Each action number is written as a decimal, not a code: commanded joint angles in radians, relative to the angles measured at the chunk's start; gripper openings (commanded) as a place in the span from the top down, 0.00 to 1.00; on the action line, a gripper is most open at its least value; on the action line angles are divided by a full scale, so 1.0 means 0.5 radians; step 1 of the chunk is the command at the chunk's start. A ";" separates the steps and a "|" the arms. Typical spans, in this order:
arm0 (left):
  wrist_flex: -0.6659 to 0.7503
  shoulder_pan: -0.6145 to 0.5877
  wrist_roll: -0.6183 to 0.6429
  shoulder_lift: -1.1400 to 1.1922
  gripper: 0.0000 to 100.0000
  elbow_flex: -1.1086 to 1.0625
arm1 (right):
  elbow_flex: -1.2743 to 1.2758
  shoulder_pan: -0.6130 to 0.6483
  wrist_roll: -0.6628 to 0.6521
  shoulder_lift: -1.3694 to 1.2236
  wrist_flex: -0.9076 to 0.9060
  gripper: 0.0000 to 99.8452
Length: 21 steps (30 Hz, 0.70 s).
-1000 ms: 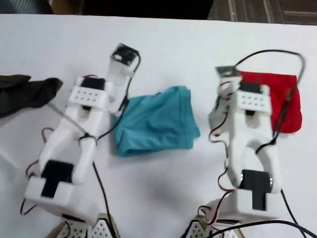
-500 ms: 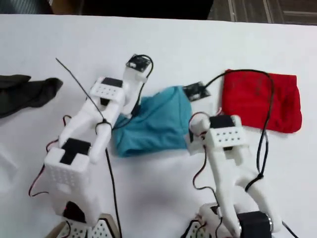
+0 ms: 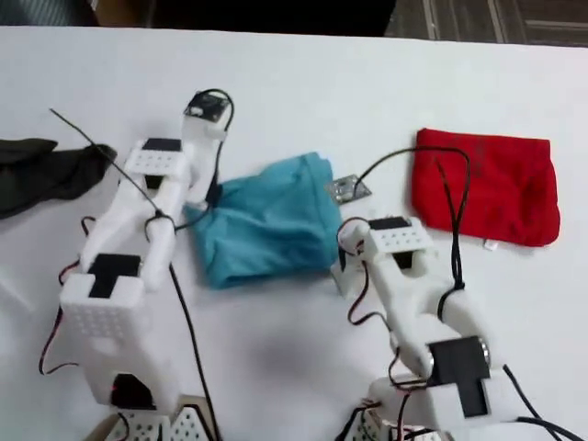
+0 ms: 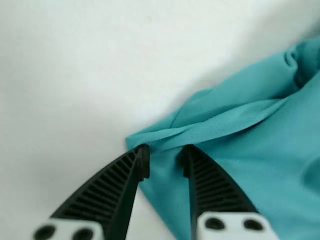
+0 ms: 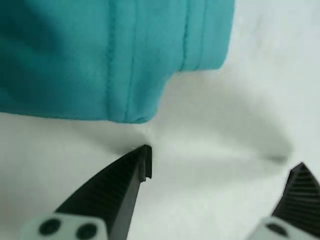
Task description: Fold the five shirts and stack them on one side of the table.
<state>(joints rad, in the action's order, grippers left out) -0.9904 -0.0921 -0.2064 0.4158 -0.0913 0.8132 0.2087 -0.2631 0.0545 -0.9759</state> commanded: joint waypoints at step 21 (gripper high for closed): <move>-0.273 -0.095 -0.015 -0.012 0.87 0.296 | -0.804 0.379 0.264 0.060 -0.170 0.59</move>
<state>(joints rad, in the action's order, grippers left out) -1.1178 -0.1258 -0.2125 0.4204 0.0176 0.4895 0.3376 -0.1465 0.1527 -1.0679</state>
